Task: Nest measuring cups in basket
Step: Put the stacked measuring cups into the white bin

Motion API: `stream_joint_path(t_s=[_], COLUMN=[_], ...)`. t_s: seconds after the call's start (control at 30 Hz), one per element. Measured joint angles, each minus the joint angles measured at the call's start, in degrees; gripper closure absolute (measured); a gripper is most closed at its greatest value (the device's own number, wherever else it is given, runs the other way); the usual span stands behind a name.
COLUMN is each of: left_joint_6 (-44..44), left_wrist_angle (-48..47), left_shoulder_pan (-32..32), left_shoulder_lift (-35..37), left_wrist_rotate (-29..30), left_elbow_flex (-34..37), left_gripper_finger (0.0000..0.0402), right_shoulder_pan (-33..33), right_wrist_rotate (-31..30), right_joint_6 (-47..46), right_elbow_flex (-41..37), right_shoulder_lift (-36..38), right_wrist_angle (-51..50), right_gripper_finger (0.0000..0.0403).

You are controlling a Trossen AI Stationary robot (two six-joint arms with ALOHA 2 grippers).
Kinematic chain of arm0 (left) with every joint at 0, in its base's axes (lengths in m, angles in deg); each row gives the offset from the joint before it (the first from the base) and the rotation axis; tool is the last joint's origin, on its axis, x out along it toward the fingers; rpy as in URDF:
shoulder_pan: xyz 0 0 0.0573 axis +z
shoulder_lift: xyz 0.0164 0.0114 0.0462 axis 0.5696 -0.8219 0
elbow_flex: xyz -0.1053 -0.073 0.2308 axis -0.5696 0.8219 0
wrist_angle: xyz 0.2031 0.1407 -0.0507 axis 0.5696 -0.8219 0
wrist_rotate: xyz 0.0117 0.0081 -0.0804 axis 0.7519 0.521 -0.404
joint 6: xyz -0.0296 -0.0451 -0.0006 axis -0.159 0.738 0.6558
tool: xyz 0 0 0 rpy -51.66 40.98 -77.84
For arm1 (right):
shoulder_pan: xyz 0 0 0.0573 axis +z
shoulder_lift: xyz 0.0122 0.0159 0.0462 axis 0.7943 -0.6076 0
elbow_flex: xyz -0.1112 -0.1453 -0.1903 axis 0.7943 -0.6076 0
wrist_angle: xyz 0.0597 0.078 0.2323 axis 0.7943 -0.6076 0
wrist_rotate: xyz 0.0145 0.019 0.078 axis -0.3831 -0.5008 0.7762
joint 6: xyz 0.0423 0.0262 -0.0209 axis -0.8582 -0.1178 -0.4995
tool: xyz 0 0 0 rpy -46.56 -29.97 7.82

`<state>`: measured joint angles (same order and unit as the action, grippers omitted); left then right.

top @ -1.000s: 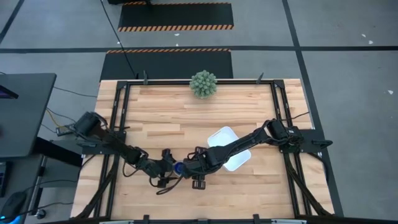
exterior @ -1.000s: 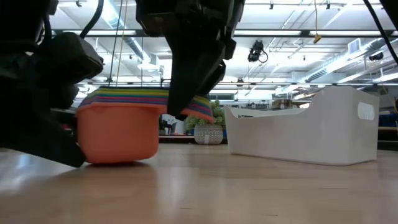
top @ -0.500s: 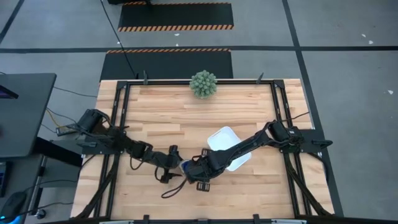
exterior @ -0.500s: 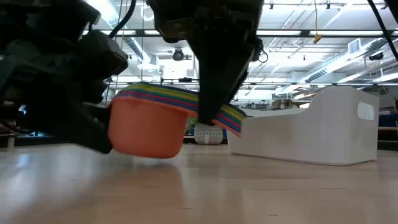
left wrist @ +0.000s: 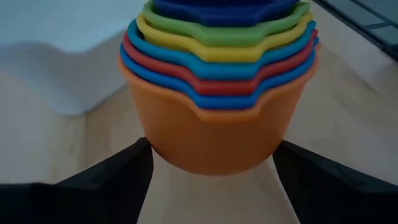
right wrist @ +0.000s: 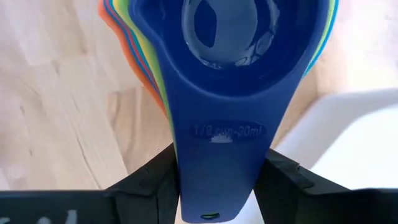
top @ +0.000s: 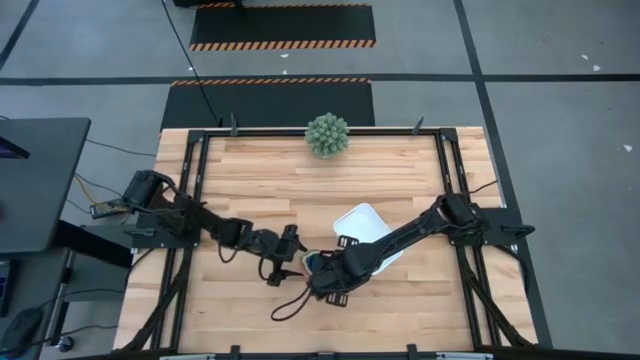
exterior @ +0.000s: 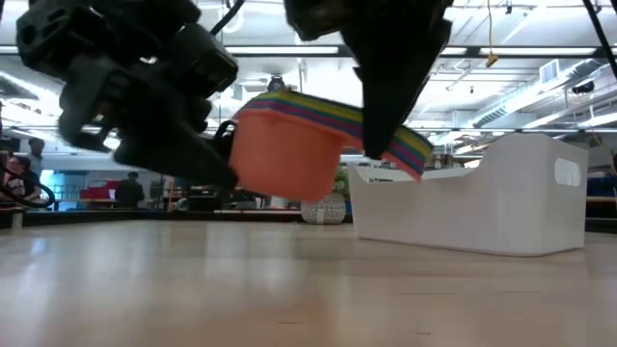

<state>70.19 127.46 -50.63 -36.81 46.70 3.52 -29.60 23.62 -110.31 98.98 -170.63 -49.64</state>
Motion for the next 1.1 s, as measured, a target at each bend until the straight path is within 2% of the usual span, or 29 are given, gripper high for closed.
stream_joint_path(t_s=[0.4,1.1], left_joint_6=[-5.07,-9.58], left_wrist_angle=[-6.98,-7.65], left_shoulder_pan=[3.63,12.82], left_shoulder_lift=[0.88,-0.88], left_wrist_rotate=[-3.21,-12.49], left_elbow_flex=[-6.63,-15.31], left_gripper_finger=[0.0076,0.0076], right_shoulder_pan=[1.04,0.45], right_wrist_rotate=[-1.42,-3.17], right_joint_6=[-3.57,-10.56], right_elbow_flex=[0.02,0.11], right_shoulder_lift=[2.90,6.92], right_wrist_angle=[-6.62,-21.35], right_gripper_finger=[0.0227,0.0227])
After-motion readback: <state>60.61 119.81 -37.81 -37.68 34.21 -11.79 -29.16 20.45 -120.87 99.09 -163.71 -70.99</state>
